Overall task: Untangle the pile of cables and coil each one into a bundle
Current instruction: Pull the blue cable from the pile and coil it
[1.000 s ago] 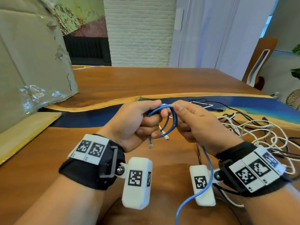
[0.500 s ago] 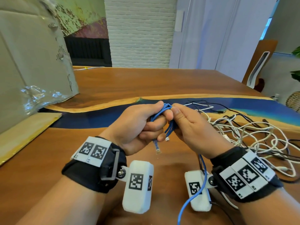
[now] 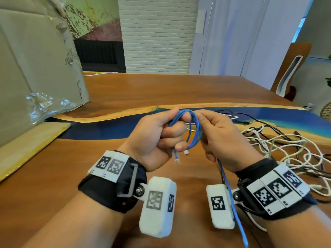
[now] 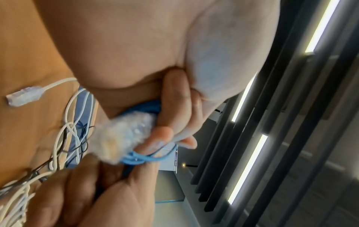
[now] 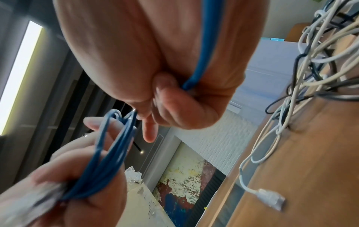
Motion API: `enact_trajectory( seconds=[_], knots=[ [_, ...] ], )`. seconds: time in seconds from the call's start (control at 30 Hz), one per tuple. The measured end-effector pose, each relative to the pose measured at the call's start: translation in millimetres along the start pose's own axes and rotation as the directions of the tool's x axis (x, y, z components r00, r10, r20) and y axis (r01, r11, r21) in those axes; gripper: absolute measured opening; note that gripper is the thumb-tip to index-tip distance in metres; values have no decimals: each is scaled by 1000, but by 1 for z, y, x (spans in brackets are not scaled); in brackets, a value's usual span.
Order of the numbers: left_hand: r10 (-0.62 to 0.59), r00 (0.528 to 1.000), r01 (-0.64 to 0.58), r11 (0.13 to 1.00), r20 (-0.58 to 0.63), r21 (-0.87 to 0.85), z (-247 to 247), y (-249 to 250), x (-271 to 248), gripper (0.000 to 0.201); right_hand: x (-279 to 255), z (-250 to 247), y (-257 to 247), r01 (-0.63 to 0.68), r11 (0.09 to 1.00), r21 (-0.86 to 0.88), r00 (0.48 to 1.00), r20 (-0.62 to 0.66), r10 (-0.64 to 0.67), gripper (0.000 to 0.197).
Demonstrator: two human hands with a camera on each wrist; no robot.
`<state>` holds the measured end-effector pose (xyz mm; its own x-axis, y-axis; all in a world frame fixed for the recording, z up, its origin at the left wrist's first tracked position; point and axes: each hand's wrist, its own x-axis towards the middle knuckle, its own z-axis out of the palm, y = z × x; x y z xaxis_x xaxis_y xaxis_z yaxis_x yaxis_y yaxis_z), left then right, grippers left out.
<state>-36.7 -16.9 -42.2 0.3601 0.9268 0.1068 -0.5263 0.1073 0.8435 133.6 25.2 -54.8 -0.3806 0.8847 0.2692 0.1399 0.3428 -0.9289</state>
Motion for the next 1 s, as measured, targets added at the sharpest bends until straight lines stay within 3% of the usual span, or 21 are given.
enact_trajectory(
  seconds=[0.13,0.27,0.37,0.47,0.53,0.63,0.7,0.77,0.83,0.9,1.0],
  knots=[
    [183,977,-203,959,-113,-199,1,3,5,29,-4,6,1,-102,994,-34,978,181,106,33],
    [334,890,-388,912,-309,-131,-7,9,9,33,-11,16,-2,-124,982,-141,939,303,162,34],
    [394,835,-435,900,-384,-23,-16,10,10,26,-17,19,-7,-98,973,-208,907,385,173,29],
    [452,813,-366,887,-368,280,-18,6,12,34,-22,20,-15,-66,974,-216,887,433,157,20],
    [452,829,-236,817,-330,526,-22,4,12,31,-21,17,-20,-11,979,-202,919,384,90,15],
    [308,917,8,618,-251,786,-29,7,7,22,-15,3,-23,104,973,-208,978,200,-62,20],
    [173,967,67,537,-188,841,-27,8,3,31,-12,-6,-24,113,981,-157,990,102,-98,18],
    [69,989,70,574,-133,816,-19,9,-1,44,-10,-10,-21,116,988,-104,993,33,-113,16],
    [-9,996,71,687,-89,723,-15,11,-3,54,-9,-8,-18,152,984,-92,988,-20,-154,11],
    [-33,998,58,799,-52,599,-16,13,-7,49,-9,-4,-16,196,978,-69,978,-56,-200,9],
    [-3,1000,11,899,-18,438,-16,14,-10,40,-8,3,-14,199,980,8,979,-56,-198,18]
  ],
)
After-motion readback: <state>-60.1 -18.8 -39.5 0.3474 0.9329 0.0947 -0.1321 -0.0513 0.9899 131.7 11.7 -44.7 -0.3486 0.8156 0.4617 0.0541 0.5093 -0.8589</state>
